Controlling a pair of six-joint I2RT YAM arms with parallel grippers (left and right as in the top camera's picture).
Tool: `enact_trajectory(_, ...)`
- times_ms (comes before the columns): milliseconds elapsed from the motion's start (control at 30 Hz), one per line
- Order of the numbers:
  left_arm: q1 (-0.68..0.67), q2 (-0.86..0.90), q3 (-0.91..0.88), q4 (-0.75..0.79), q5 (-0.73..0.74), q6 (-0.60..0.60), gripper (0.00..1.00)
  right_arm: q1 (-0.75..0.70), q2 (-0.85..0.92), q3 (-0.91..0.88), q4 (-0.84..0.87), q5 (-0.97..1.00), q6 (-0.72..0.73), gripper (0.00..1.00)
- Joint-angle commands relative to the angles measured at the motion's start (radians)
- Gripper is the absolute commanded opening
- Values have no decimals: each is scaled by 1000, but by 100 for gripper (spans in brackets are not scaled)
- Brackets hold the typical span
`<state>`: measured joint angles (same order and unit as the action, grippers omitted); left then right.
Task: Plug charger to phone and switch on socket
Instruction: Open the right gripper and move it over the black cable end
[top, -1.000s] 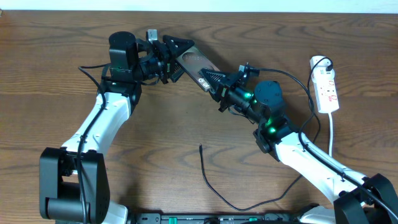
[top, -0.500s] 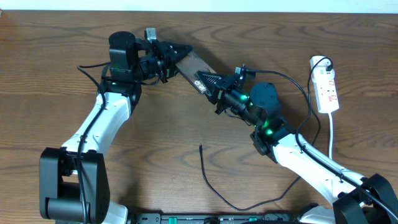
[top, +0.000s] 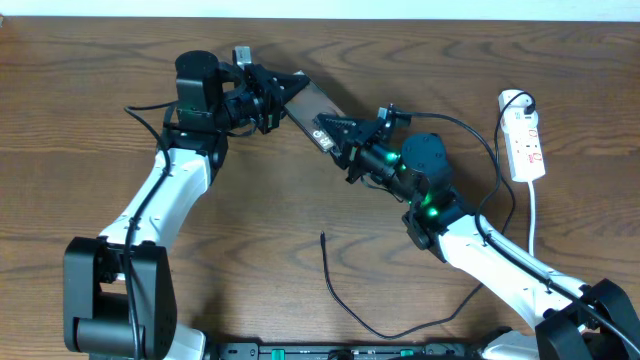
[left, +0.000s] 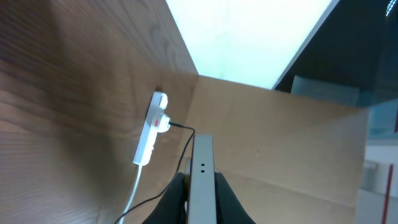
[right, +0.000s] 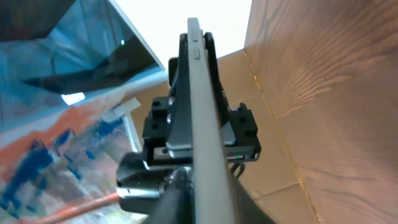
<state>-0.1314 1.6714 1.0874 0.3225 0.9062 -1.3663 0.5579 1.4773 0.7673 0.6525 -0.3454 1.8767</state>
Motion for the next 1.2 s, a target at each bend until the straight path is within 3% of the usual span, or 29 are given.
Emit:
enact_trajectory(0,0,-20,22,11,-7,23,8,7,-5,16,6,6,-16,59)
enact_trajectory(100,1,-20,22,11,-7,23,7,6,-5,16,6,7,-16,90)
enact_trajectory(167,2,-20,22,11,-7,23,8,6,-5,16,6,7,-16,99)
enact_trajectory(467,73,-20,22,12,24,31,6,-2,-5,16,6,-3,-148,99)
enact_trajectory(700,266,-20,22,9,190,69,7,-62,-5,16,-20,-87,-357,99)
enact_trajectory(1033,417,-20,22,9,565,217,8,-83,-5,18,-231,-166,-823,99)
enact_trajectory(1167,417,-20,22,9,638,296,7,-82,-5,80,-494,-185,-976,99)
